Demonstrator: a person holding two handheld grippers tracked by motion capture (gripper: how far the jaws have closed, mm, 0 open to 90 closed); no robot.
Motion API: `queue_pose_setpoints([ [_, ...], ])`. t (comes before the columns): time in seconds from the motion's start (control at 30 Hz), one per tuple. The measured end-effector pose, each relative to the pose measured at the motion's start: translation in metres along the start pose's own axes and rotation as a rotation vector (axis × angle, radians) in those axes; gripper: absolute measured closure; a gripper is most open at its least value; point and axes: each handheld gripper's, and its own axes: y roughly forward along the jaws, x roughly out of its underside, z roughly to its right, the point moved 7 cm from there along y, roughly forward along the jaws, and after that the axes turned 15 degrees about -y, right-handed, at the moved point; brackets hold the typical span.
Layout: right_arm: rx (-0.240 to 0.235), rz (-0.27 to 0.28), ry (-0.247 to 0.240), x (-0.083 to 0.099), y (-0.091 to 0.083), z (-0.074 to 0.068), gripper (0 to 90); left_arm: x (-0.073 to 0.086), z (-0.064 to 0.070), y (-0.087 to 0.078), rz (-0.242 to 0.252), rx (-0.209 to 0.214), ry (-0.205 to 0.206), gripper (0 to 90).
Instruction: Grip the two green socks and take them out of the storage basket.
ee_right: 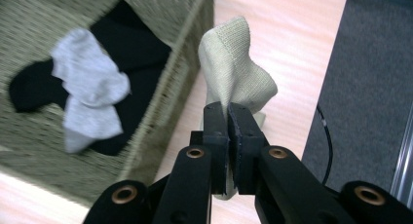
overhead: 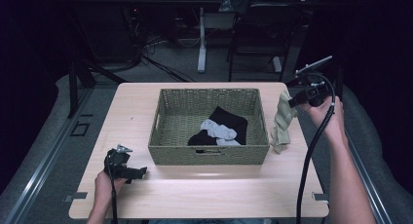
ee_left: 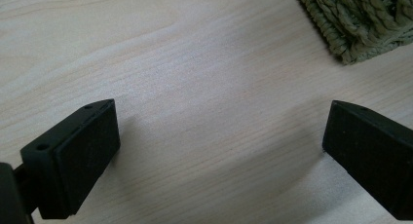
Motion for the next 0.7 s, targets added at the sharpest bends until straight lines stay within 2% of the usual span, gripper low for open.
queue_pose_setpoints([
  [0.1, -0.003, -0.037, 0.028, 0.016, 0.023, 0.007, 87.0, 0.000, 0.000, 0.000, -0.001, 0.000, 0.001, 0.3],
  [0.13, -0.003, -0.037, 0.028, 0.016, 0.023, 0.007, 87.0, 0.000, 0.000, 0.000, -0.001, 0.000, 0.002, 0.3],
  [0.17, -0.006, -0.050, 0.038, 0.023, 0.033, 0.008, 87.0, 0.000, 0.000, 0.000, -0.001, 0.000, 0.001, 0.3],
  [0.27, -0.017, -0.064, 0.042, 0.030, 0.043, 0.009, 86.9, 0.000, 0.000, 0.000, -0.001, -0.001, 0.000, 0.3],
  [0.3, -0.018, -0.077, 0.046, 0.035, 0.053, 0.009, 87.0, 0.000, 0.000, 0.000, 0.000, -0.001, 0.002, 0.3],
  [0.33, -0.018, -0.077, 0.046, 0.035, 0.053, 0.009, 87.0, 0.000, 0.000, 0.000, 0.000, -0.001, 0.002, 0.3],
  [0.37, -0.023, -0.089, 0.050, 0.039, 0.062, 0.008, 86.9, 0.000, -0.001, 0.000, 0.001, -0.002, 0.000, 0.3],
  [0.47, -0.030, -0.103, 0.047, 0.044, 0.071, 0.007, 86.9, -0.001, 0.000, 0.000, 0.010, 0.006, -0.010, 0.2],
  [0.5, -0.035, -0.114, 0.051, 0.047, 0.080, 0.005, 86.9, -0.001, -0.001, -0.001, 0.013, 0.006, -0.004, 0.2],
  [0.53, -0.035, -0.114, 0.051, 0.047, 0.080, 0.005, 86.9, -0.001, -0.001, -0.001, 0.013, 0.006, -0.004, 0.2],
  [0.7, -0.059, -0.139, 0.066, 0.058, 0.105, 0.000, 86.7, -0.001, -0.001, -0.002, 0.017, 0.006, -0.014, 0.2],
])
